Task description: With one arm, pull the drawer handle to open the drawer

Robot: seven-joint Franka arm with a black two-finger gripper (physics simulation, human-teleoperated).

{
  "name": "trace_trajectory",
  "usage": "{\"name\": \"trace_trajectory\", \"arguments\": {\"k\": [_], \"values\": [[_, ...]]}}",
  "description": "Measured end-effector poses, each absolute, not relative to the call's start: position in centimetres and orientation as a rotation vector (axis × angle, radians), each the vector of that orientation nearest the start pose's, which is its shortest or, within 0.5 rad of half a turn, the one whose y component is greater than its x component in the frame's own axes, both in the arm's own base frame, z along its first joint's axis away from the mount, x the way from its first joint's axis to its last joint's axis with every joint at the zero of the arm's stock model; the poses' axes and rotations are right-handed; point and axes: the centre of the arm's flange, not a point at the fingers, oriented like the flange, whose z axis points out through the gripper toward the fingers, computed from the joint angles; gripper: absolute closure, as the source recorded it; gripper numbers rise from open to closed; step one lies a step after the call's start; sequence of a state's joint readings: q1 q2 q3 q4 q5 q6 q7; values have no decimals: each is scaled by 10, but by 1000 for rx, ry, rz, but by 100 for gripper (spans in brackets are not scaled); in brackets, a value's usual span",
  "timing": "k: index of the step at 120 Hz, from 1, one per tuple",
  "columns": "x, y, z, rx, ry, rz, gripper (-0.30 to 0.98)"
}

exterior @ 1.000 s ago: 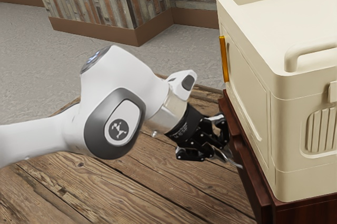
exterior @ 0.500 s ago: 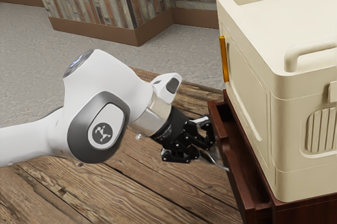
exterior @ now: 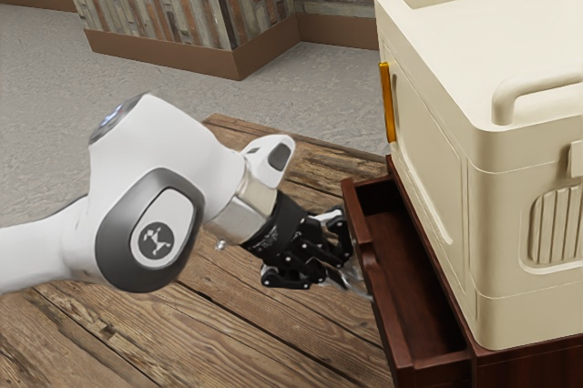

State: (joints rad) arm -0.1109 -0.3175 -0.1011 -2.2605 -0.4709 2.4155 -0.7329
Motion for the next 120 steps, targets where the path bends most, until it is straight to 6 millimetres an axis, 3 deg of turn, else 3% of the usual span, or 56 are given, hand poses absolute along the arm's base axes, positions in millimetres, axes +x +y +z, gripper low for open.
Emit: {"name": "trace_trajectory", "arguments": {"k": [79, 120], "values": [[460, -102, 540, 2399, 994, 351, 68], [461, -89, 542, 2387, 1018, 366, 68]]}}
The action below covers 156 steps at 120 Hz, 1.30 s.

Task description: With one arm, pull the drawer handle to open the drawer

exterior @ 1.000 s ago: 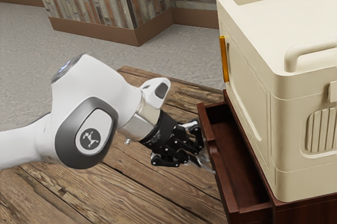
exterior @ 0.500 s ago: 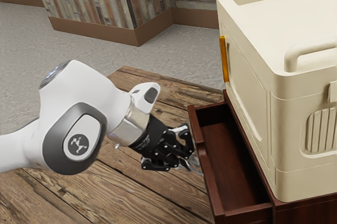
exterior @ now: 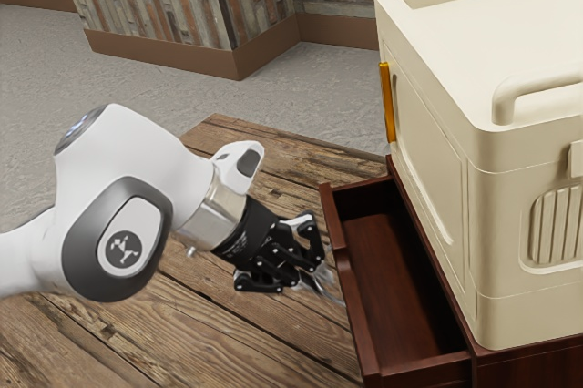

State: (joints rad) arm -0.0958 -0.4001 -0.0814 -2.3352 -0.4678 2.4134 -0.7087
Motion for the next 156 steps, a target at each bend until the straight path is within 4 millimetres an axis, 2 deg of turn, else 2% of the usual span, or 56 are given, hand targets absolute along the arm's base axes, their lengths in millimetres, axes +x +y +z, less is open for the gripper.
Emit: {"name": "trace_trajectory", "arguments": {"k": [78, 112, 130, 143, 156], "values": [[443, -85, 548, 2400, 1001, 360, 69], [438, -75, 554, 2396, 1017, 373, 69], [432, -63, 565, 2383, 1032, 402, 69], [423, -47, 581, 2365, 1057, 445, 69], [416, -22, 598, 2344, 1108, 484, 47]]}}
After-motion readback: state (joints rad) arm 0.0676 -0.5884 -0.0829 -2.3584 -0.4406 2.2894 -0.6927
